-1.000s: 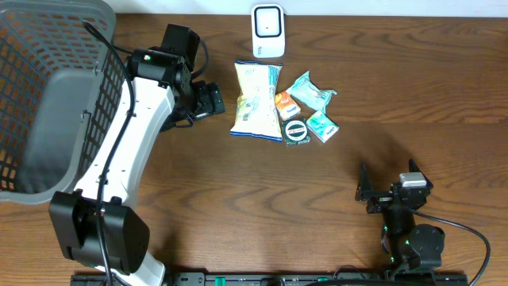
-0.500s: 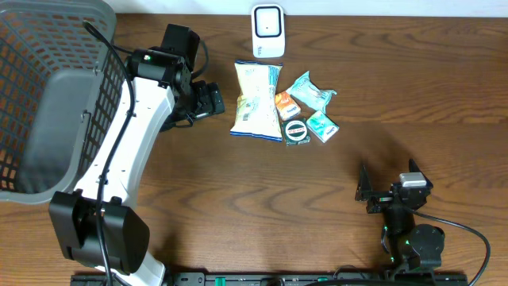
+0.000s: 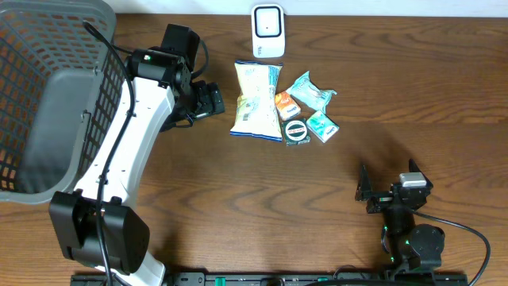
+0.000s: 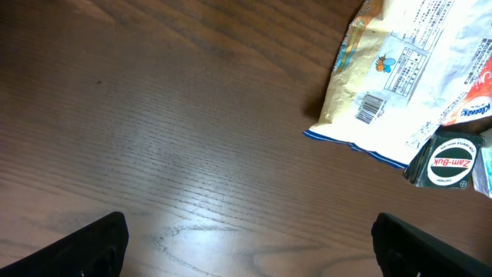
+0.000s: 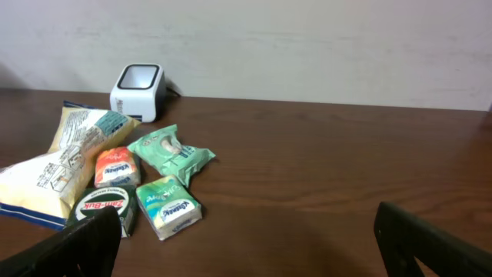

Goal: Scan the item barcode

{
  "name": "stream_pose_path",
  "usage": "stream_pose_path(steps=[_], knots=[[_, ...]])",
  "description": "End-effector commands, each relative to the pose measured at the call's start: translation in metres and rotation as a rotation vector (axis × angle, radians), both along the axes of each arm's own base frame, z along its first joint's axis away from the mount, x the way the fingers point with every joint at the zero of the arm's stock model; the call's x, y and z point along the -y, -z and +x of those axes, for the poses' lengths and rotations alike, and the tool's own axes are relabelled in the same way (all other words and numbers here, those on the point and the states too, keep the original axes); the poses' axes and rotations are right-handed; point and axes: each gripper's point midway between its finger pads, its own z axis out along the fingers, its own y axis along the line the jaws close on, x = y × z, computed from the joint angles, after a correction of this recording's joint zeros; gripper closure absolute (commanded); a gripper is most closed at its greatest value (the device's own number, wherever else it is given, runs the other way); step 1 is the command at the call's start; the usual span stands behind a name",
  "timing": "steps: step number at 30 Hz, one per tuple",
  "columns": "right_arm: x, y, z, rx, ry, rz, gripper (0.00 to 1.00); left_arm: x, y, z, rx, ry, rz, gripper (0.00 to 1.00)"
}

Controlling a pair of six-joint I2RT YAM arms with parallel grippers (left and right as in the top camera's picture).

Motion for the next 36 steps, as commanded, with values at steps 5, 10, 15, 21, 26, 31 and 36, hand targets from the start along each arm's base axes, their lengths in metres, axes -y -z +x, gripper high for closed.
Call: stream_pose_path(steps=[5,10,15,21,26,31,36], knots=[[-0.026,-0.002,-0.004,-0.018,-0.143,0.208,0.01,-0.002,0.005,-0.003,-0.020,-0.015,0.004,0.00],[-0.028,-0.003,-0.004,-0.060,-0.128,0.497,0.01,-0.002,0.005,-0.003,-0.020,-0.015,0.004,0.00],[-0.045,-0.006,-0.009,-0.194,-0.178,1.069,0.01,-0.002,0.005,-0.003,-0.020,-0.015,0.004,0.00],[-0.038,-0.036,-0.007,-0.120,-0.189,1.356,0.01,-0.002,0.005,-0.003,-0.020,-0.015,0.005,0.00],[-0.011,-0.114,-0.020,0.259,-0.280,1.357,0.01,-0.002,0.005,-0.003,-0.020,-0.015,0.004,0.00],[0.027,-0.161,-0.038,0.543,-0.192,1.341,0.01,-0.002,0.005,-0.003,-0.020,-0.015,0.004,0.00],[0.015,-0.225,-0.048,0.610,-0.197,0.994,0.01,-0.002,0.005,-0.003,-0.020,-0.015,0.004,0.00]])
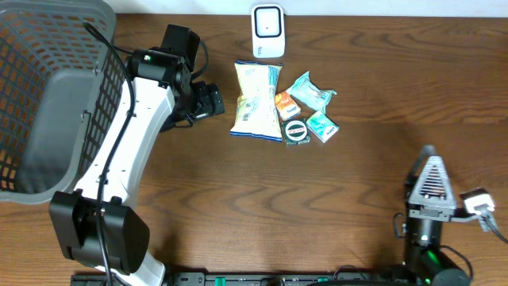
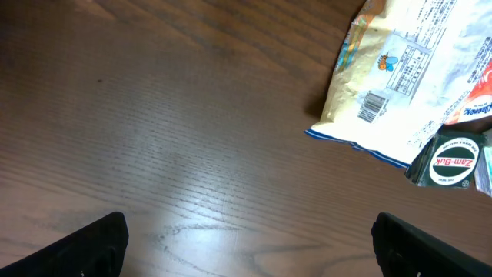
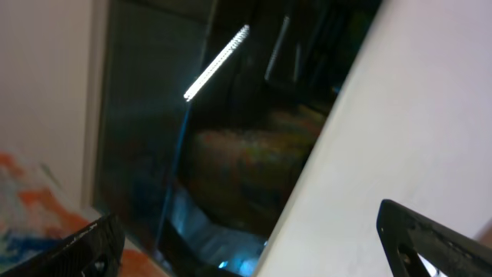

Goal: Scan the item barcode
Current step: 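Raise the right arm and reach toward the green wipes packs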

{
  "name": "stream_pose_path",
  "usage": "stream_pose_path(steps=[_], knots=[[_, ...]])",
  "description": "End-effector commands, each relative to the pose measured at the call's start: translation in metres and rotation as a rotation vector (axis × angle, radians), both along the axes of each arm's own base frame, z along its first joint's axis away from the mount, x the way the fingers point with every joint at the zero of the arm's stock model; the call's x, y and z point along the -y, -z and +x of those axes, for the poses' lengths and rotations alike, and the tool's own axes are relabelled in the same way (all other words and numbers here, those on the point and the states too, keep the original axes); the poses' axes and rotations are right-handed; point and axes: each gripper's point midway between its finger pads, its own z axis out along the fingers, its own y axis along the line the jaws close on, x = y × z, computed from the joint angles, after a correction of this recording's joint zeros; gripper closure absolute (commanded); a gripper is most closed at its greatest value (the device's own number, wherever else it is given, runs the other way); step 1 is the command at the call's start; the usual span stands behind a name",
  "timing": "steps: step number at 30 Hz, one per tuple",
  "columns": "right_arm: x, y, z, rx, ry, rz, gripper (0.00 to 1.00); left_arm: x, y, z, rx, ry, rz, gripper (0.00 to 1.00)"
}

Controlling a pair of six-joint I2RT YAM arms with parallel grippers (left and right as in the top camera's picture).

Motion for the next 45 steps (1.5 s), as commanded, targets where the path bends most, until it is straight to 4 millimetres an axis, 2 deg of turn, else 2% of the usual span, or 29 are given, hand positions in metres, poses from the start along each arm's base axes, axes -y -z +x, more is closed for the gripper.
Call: stream_pose_path(steps=[1,4,6,9,12,15,18,21,22,28,31,36,40,42,45], knots=[[-0.004,-0.065,-0.011,0.074,0.164,-0.300,0.01,-0.002,0.004,-0.002,-0.016,-0.015,0.004,0.00],[-0.024,-0.098,0.008,0.046,0.178,-0.552,0.01,-0.002,0.004,-0.002,-0.016,-0.015,0.004,0.00],[-0.037,-0.108,0.030,-0.015,0.142,-0.680,0.01,-0.002,0.004,-0.002,-0.016,-0.015,0.004,0.00],[-0.062,-0.111,0.073,-0.150,-0.004,-0.845,0.01,-0.002,0.004,-0.002,-0.016,-0.015,0.004,0.00],[-0.083,-0.109,0.113,-0.283,-0.145,-0.914,0.01,-0.002,0.004,-0.002,-0.016,-0.015,0.004,0.00],[-0.110,-0.102,0.145,-0.379,-0.255,-1.011,0.01,-0.002,0.004,-0.002,-0.016,-0.015,0.004,0.00],[-0.135,-0.081,0.172,-0.517,-0.326,-1.134,0.01,-0.002,0.004,-0.002,-0.016,-0.015,0.004,0.00],[-0.148,-0.046,0.193,-0.686,-0.362,-1.246,0.01,-0.002,0.004,-0.002,-0.016,-0.015,0.004,0.00],[-0.156,-0.029,0.201,-0.741,-0.397,-1.276,0.01,-0.002,0.004,-0.002,-0.016,-0.015,0.004,0.00],[-0.187,0.031,0.210,-0.847,-0.581,-1.296,0.01,-0.002,0.004,-0.002,-0.016,-0.015,0.004,0.00],[-0.188,0.054,0.215,-0.903,-0.609,-1.305,0.01,-0.002,0.004,-0.002,-0.016,-0.015,0.004,0.00],[-0.189,0.070,0.224,-0.935,-0.613,-1.310,0.01,-0.002,0.004,-0.002,-0.016,-0.015,0.004,0.00],[-0.173,0.094,0.240,-1.032,-0.517,-1.355,0.01,-0.002,0.004,-0.002,-0.016,-0.015,0.004,0.00],[-0.164,0.108,0.249,-1.078,-0.465,-1.391,0.09,-0.002,0.004,-0.002,-0.016,-0.015,0.004,0.00],[-0.156,0.127,0.269,-1.089,-0.397,-1.481,0.16,-0.002,0.004,-0.002,-0.016,-0.015,0.004,0.00]])
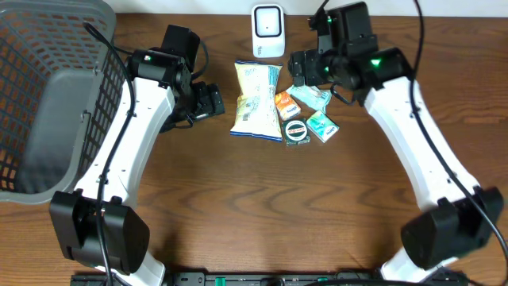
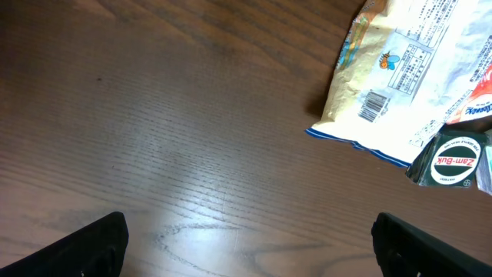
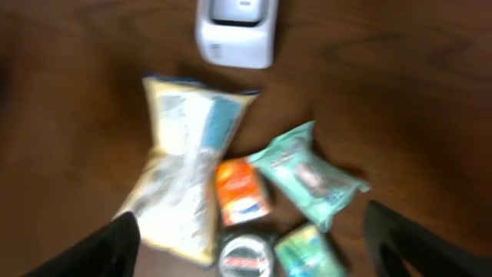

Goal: Scan the item barcode
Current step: 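Raise the right arm and reach toward the green wipes packs, then lower the right gripper onto the large green wipes pack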

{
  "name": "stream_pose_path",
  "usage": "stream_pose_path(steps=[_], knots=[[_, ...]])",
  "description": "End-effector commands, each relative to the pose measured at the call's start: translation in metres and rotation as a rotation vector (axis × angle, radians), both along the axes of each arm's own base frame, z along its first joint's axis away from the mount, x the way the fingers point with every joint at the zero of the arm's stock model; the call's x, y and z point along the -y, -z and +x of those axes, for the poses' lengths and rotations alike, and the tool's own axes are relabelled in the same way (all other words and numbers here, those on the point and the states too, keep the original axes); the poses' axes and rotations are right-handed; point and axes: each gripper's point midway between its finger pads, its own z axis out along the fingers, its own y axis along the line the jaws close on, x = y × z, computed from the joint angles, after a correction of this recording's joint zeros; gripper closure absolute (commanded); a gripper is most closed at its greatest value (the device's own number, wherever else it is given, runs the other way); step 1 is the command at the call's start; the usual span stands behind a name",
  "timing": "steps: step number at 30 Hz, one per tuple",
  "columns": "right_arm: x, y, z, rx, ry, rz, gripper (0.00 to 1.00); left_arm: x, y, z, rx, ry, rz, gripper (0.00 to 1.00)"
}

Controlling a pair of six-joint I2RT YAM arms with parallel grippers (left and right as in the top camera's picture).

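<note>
A white barcode scanner stands at the table's far edge. Below it lie a yellow and white snack bag with its barcode facing up, an orange packet, a teal wipes pack, a round Zam-Buk tin and a green packet. My right gripper hovers open above these items, holding nothing. My left gripper is open over bare wood just left of the bag.
A grey mesh basket fills the far left of the table. The wooden tabletop stretches in front of the items. The right wrist view is blurred.
My right arm was at the near right edge of the table, its camera facing off the table. Now it reaches over the items beside the scanner. The left arm has not moved.
My right gripper first sat low at the front right, open and facing the items from afar. Then the arm stood there with its camera turned away from the table. Now it hangs open over the items. The left gripper stayed open beside the snack bag throughout.
</note>
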Motion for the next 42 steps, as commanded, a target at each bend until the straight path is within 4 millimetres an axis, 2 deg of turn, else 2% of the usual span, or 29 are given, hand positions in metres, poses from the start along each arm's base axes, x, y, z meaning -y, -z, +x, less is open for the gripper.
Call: stream_pose_path(steps=[1,3,7,10,15,21,25,27,31,33,36,42], knots=[[0.016,0.024,0.028,0.048,0.018,-0.175,0.16,-0.001,0.003,-0.001,-0.012,-0.015,0.003,0.00],[0.015,0.037,0.040,0.067,-0.026,-0.228,0.15,-0.001,0.003,-0.001,-0.012,-0.015,0.003,0.00],[0.012,0.071,0.049,0.038,-0.107,-0.298,0.18,-0.001,0.003,-0.001,-0.012,-0.015,0.003,0.00],[0.011,0.089,0.050,0.007,-0.115,-0.310,0.33,-0.001,0.003,-0.001,-0.012,-0.015,0.003,0.00],[0.012,0.105,0.048,-0.029,-0.120,-0.320,0.58,-0.001,0.003,-0.001,-0.012,-0.015,0.003,0.00],[0.012,0.137,0.048,-0.085,-0.127,-0.336,0.76,-0.001,0.003,-0.001,-0.012,-0.015,0.003,0.00],[0.018,0.160,0.047,-0.127,-0.120,-0.365,0.82,-0.001,0.003,-0.001,-0.012,-0.015,0.003,0.00],[0.028,0.174,0.048,-0.149,-0.097,-0.407,0.87,-0.001,0.003,-0.001,-0.012,-0.015,0.003,0.00],[0.048,0.178,0.050,-0.161,-0.043,-0.474,0.94,-0.001,0.003,-0.001,-0.012,-0.015,0.003,0.00],[0.069,0.175,0.051,-0.162,0.035,-0.538,0.99,-0.001,0.003,-0.001,-0.012,-0.015,0.003,0.00],[0.101,0.168,0.049,-0.163,0.170,-0.644,0.99,-0.001,0.003,-0.001,-0.012,-0.015,0.003,0.00],[0.149,0.149,0.030,-0.195,0.328,-0.867,0.99,-0.001,0.003,-0.001,-0.012,-0.015,0.003,0.00]])
